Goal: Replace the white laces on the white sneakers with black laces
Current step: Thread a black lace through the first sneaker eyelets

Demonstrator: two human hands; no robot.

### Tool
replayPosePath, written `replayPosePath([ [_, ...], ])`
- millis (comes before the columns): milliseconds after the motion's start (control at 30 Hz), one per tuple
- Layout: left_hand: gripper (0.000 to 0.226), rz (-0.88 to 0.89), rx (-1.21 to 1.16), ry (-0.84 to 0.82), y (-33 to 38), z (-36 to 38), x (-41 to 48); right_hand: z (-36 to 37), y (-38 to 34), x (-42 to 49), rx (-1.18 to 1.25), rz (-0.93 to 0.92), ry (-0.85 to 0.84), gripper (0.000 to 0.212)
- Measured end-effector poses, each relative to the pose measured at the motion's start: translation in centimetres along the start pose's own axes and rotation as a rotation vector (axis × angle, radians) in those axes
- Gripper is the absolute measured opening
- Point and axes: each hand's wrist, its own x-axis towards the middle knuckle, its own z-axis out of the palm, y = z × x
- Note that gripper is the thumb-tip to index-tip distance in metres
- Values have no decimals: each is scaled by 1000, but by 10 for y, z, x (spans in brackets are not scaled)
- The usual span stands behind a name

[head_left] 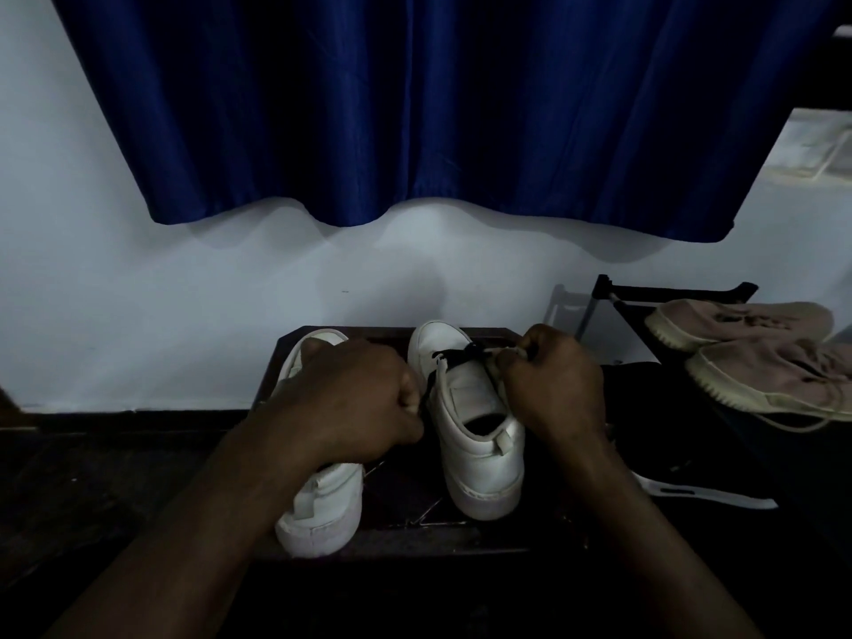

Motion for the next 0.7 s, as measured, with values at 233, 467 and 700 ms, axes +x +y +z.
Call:
replayPosePath([
  [233, 13, -50, -233, 195, -3, 12, 6, 2, 0, -1, 55, 20, -39, 22],
  [467, 12, -43, -245, 268, 9, 25, 13, 5, 3, -1, 98, 17, -41, 25],
  [700, 6, 9, -131, 285, 2, 15, 6, 5, 3, 2, 12, 3, 36, 17],
])
